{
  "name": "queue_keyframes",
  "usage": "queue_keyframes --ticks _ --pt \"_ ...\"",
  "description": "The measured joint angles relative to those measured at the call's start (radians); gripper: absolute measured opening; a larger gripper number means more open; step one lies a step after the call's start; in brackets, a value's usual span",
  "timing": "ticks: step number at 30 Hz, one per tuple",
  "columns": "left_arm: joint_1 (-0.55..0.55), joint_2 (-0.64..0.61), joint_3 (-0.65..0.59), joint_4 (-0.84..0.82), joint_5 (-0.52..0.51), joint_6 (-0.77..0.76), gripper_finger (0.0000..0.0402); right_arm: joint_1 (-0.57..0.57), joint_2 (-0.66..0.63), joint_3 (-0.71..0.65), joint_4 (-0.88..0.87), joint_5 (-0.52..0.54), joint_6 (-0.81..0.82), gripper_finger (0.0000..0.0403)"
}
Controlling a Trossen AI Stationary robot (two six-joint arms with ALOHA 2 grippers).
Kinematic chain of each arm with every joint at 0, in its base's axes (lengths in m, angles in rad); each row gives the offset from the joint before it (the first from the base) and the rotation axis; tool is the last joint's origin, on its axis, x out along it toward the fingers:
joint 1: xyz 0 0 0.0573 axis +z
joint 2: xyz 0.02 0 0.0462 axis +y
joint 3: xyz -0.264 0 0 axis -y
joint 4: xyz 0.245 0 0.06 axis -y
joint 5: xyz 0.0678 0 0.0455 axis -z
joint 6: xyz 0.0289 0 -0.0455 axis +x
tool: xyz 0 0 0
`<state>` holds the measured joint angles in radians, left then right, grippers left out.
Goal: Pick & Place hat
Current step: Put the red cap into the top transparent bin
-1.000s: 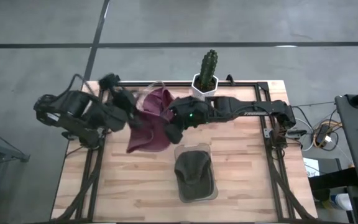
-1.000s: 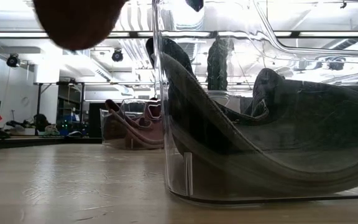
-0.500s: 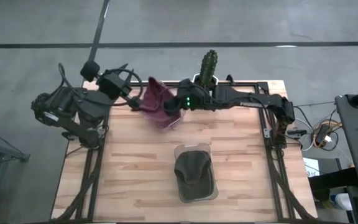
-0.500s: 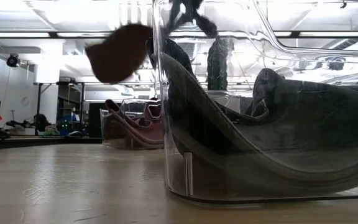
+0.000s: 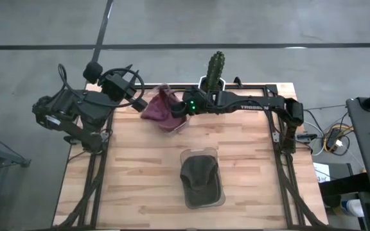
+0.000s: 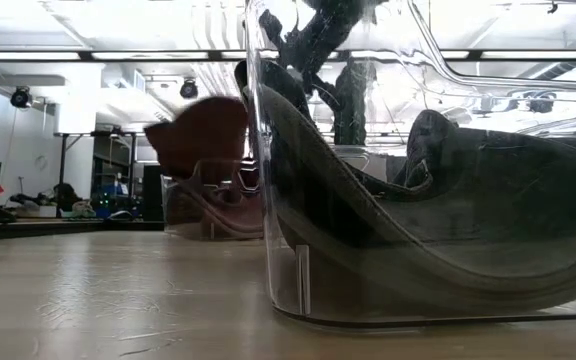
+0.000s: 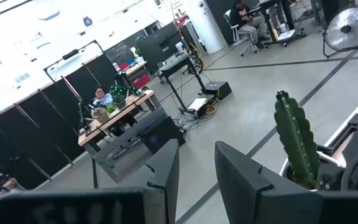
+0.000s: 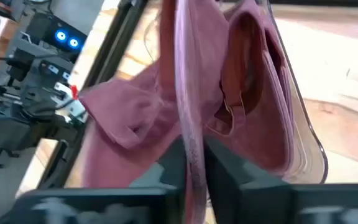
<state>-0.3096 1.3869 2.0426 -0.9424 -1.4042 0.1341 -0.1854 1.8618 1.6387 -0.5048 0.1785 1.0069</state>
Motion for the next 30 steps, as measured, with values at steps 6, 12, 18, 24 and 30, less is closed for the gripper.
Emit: queue_keyframes --ticks 6,12,18,24,30 --pt "0.0 0.0 0.0 0.0 0.0 -0.008 0.0096 -0.007 0.001 -0.052 0.005 -0.025 0.04 0.0163" --pt "0.0 0.0 0.0 0.0 0.0 -0.01 0.0096 0.001 -0.002 -0.009 0.024 -0.008 -0.084 0.0251" --pt "0.0 0.0 -0.001 0.0 0.001 -0.011 0.0097 0.009 -0.002 0.092 -0.027 -0.044 -0.352 0.0275" --pt "-0.001 0.0 -0.001 0.0 0.001 -0.015 0.0097 -0.037 -0.001 0.108 -0.063 -0.196 -0.49 0.0265" --pt "-0.001 0.0 -0.002 0.0 0.003 -0.032 0.0097 -0.103 0.043 0.106 -0.09 -0.358 -0.543 0.0252"
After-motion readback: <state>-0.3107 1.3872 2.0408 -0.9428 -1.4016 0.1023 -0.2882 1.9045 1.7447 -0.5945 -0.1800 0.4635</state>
